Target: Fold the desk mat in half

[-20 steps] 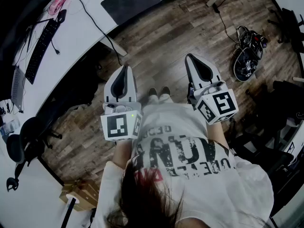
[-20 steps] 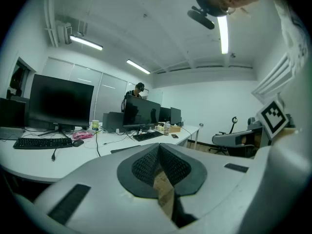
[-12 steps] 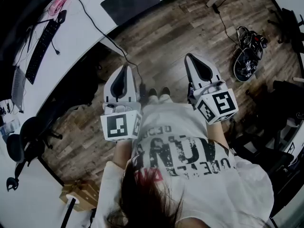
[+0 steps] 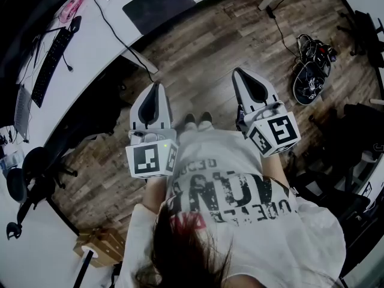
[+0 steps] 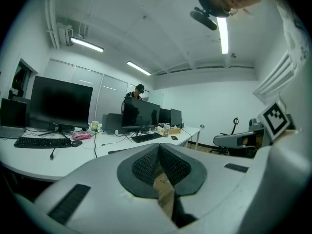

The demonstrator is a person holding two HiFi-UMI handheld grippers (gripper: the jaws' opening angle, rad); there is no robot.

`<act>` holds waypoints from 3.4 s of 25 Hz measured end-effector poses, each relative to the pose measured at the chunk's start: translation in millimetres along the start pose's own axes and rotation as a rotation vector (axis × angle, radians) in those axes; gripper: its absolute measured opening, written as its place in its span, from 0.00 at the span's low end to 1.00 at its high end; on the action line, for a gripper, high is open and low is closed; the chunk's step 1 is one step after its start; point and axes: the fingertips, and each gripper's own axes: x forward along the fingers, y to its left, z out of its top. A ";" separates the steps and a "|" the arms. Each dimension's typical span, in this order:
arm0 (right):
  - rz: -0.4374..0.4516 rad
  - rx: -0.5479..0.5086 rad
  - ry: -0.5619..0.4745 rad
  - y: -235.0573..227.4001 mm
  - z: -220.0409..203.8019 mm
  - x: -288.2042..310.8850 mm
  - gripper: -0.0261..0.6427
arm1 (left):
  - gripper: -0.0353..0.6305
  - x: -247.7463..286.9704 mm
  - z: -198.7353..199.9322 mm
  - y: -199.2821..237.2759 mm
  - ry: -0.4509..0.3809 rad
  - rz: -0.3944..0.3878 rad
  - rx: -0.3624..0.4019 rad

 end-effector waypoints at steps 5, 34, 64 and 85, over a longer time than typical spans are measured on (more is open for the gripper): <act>0.015 0.016 -0.021 -13.9 -0.5 -10.8 0.04 | 0.06 0.7 -0.5 -10.3 -0.019 0.022 -0.003; 0.007 0.034 0.000 -48.5 33.8 121.7 0.04 | 0.06 108.3 26.9 77.1 0.002 0.039 -0.027; 0.143 0.025 0.080 -64.5 44.0 249.6 0.04 | 0.06 180.7 30.6 154.7 0.012 0.188 -0.142; 0.423 -0.041 0.156 -125.0 64.2 352.6 0.04 | 0.06 247.5 55.3 166.7 -0.061 0.477 -0.180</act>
